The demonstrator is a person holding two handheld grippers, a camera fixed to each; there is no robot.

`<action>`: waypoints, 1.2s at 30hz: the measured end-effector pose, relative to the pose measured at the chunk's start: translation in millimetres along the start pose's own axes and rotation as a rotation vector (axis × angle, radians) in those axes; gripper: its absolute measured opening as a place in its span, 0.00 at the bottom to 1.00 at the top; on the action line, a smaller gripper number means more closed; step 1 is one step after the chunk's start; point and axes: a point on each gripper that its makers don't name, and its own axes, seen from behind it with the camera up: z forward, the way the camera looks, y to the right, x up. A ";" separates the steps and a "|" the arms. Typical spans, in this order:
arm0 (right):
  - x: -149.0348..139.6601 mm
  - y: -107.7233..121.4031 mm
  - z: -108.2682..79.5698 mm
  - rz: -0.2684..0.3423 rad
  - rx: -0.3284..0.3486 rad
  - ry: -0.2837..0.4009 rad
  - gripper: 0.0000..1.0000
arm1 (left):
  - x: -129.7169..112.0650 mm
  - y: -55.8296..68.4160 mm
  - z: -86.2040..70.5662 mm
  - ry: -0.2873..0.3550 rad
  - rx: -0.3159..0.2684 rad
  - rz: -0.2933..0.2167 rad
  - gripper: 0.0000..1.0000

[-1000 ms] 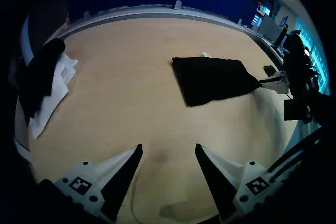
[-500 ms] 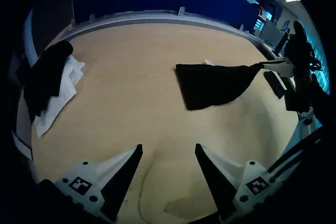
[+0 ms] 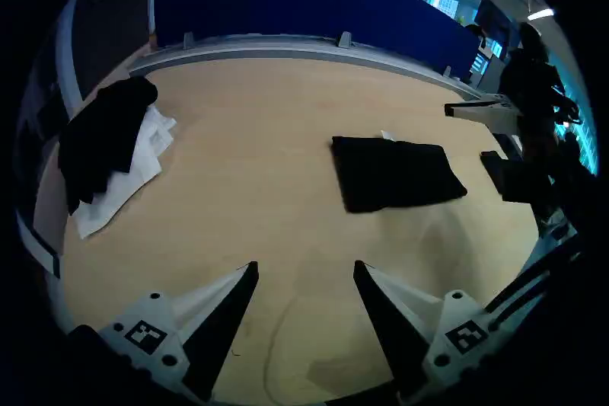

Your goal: Fold towel

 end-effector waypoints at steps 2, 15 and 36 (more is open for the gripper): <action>-2.3 -3.1 1.5 -0.004 0.000 -0.004 0.11 | -0.5 0.9 -2.2 0.005 -0.003 -0.001 0.93; -11.0 5.3 -1.9 0.001 -0.014 -0.014 0.48 | 3.6 10.5 2.0 0.016 -0.026 -0.004 0.93; -104.4 38.9 -27.4 0.031 -0.078 -0.130 0.79 | 4.7 21.2 5.6 0.008 -0.038 0.012 0.93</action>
